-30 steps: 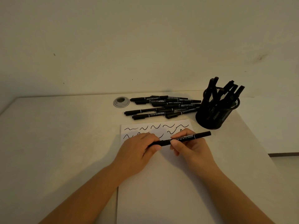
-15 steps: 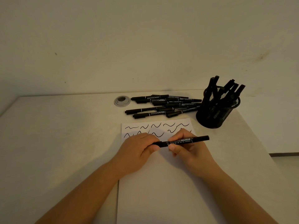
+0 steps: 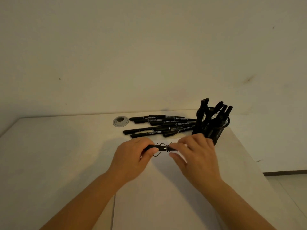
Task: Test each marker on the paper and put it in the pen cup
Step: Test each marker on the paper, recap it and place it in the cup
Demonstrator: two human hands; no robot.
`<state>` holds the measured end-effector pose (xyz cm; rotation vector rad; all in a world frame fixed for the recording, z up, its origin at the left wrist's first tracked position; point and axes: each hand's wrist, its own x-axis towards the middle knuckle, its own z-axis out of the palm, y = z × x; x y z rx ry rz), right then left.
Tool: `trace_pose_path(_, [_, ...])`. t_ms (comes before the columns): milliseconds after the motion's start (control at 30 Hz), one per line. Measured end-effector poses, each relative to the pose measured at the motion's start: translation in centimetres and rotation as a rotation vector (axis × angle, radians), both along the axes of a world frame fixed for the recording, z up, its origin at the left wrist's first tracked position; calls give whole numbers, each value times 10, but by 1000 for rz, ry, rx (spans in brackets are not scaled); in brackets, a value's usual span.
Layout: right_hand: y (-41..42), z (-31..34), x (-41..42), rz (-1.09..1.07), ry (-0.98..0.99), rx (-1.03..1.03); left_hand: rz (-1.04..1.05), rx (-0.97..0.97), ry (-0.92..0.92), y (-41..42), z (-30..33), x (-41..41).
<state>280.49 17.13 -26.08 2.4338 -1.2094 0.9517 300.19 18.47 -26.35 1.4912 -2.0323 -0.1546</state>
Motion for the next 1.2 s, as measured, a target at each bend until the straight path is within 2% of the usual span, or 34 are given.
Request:
trace_pose_path(100, [-3, 8, 4, 81, 96, 52, -74, -107, -65, -3, 16, -14])
trace_pose_path(200, [-9, 20, 2, 84, 46, 141, -122, -187, -58, -11, 29, -23])
trace_pose_path(333, [-24, 43, -5, 11, -154, 278, -114, -96, 271, -31, 44, -27])
trace_pose_path(367, [-29, 50, -9, -18, -228, 308, -89, -75, 298, -39, 45, -27])
trace_pose_path(567, [-55, 78, -36, -59, -615, 391, 109, 96, 46, -94, 20, -8])
trace_pose_path(733, [-63, 83, -49, -93, -835, 374, 141, 208, -99, -126, 2, 6])
trace_pose_path(867, [-66, 74, -52, -138, -777, 315, 134, 220, -206, -140, -4, 4])
trace_pose_path(1200, [-73, 50, -54, -192, -630, 378, 188, 204, -347, -144, -21, 7])
